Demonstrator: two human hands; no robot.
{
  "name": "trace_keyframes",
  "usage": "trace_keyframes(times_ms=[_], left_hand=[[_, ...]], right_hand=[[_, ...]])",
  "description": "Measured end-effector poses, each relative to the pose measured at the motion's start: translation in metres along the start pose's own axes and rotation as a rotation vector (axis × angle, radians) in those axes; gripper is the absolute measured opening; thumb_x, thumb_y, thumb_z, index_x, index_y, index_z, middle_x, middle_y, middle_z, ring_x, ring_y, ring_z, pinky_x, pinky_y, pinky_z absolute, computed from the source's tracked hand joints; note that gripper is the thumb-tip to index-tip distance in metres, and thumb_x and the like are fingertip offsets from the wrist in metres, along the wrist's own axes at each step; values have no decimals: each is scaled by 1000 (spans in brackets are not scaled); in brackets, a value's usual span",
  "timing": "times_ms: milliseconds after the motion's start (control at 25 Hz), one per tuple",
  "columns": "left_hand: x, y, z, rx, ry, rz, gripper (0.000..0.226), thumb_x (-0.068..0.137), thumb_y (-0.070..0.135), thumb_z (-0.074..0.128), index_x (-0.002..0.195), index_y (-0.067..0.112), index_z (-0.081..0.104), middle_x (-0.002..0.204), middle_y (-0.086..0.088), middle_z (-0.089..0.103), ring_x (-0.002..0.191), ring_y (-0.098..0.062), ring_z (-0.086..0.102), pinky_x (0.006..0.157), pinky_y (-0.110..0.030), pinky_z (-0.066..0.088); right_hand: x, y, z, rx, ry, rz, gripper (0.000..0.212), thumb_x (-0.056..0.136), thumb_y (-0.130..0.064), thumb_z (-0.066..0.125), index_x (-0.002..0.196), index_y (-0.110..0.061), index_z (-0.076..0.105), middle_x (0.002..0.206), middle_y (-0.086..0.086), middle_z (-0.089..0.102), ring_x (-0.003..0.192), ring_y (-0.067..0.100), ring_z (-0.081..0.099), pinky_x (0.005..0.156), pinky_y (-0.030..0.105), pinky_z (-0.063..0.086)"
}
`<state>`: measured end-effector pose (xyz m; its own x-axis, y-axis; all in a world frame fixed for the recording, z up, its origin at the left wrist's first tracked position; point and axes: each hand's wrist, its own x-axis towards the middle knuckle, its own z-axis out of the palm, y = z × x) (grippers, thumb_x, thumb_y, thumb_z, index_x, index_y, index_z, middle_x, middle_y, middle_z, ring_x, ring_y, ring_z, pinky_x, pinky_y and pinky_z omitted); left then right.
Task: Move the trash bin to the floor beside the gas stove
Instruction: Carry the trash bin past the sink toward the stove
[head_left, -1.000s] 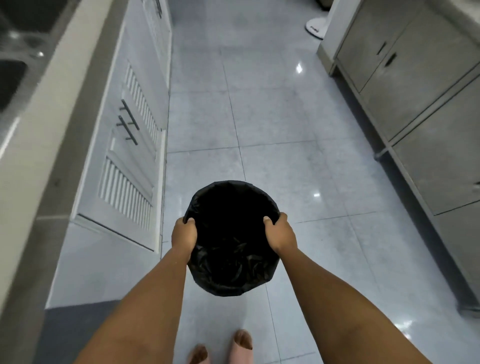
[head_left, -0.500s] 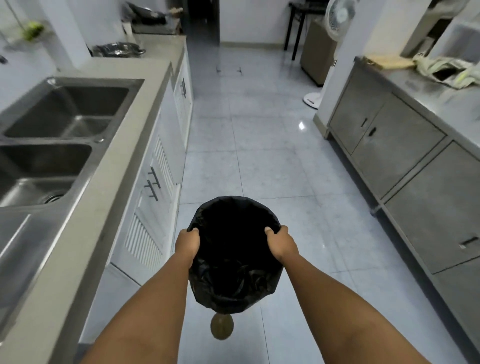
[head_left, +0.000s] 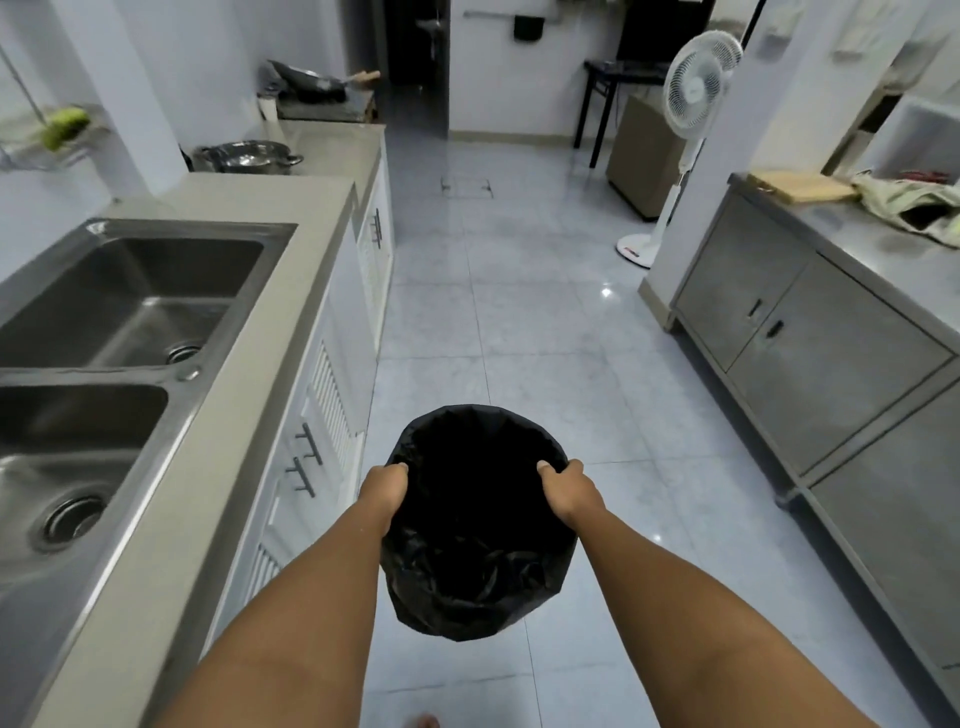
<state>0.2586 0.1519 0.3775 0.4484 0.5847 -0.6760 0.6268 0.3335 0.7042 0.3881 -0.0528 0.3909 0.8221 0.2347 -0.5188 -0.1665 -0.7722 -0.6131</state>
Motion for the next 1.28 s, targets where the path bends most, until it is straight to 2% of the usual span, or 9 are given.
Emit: trace_keyframes(times_ms=[480,920,1080,1280], left_hand=[[150,178,4,31,-10,109,53,95,29,39,139,1,50,130,-20,61,116,-39,59,105,-47,47],[311,359,63,-19,38,62,54,96,31,41,141,3,49,134,-19,59,121,-39,57,106,-45,45],[370,424,69,-29,45,82,54,94,32,43,139,3,52,128,-16,62,119,-38,59,105,-45,46],[466,494,68,-32,26,57,62,92,38,45,144,4,47,140,-19,57,124,-39,57,109,-47,44]], right_hand=[[170,-149,-25,59,67,-32,64,100,-46,37,148,-6,26,148,19,46,132,40,47,104,45,40],[385,-293,-90,-6,4,-63,70,98,-50,38,151,-7,23,149,19,45,133,40,46,106,47,40],[457,-345,-100,-4,-1,-86,70,98,-50,39,151,-7,23,149,19,45,133,40,47,105,46,40],[557,-411,-94,-11,-43,-75,71,98,-50,41,151,-5,23,149,20,43,132,41,47,105,47,41]])
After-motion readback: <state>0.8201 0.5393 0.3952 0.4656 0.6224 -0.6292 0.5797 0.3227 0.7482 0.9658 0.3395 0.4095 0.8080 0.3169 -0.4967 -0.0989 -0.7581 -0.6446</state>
